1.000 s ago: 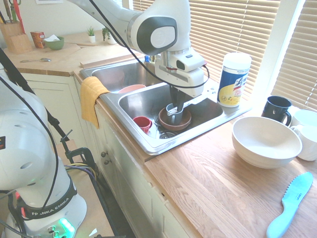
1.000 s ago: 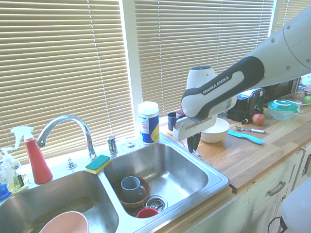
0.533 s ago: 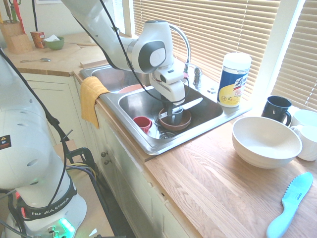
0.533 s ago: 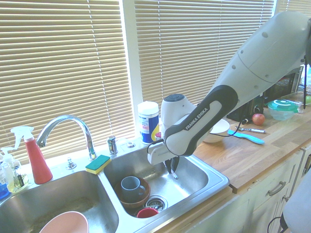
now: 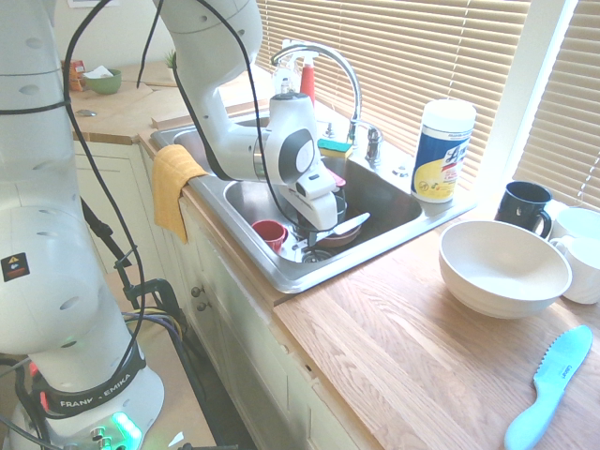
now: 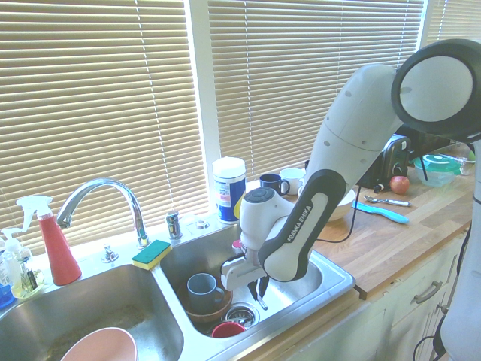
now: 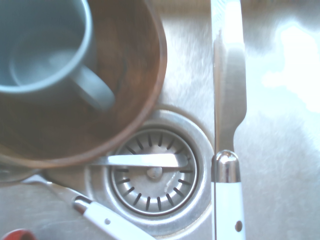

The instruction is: Put the knife into the sink

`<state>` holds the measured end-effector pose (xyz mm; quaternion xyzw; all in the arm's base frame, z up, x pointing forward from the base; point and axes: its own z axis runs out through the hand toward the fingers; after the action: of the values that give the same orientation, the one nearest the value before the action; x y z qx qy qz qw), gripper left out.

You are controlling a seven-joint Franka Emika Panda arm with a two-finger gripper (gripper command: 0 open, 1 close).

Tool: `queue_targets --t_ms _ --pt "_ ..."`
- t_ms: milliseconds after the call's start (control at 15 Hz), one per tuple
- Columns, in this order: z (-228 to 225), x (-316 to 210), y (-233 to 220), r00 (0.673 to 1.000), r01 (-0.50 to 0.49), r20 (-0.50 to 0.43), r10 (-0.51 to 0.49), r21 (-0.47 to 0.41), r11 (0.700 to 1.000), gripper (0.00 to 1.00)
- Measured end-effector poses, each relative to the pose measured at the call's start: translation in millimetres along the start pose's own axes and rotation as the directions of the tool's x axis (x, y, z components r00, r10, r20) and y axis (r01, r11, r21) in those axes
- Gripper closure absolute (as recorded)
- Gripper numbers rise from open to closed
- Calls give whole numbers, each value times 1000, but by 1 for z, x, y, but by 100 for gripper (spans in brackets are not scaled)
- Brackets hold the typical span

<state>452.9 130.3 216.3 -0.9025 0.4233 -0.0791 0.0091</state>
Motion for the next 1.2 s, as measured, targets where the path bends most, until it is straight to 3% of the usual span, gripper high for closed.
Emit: queue_targets --t_ms 467,533,1200 --pt "64 11 -11 999 -17 35 18 -29 999 100" --pt "69 12 -11 999 -17 38 18 -35 999 0" --pt "82 10 -12 999 -16 48 18 -41 999 0"
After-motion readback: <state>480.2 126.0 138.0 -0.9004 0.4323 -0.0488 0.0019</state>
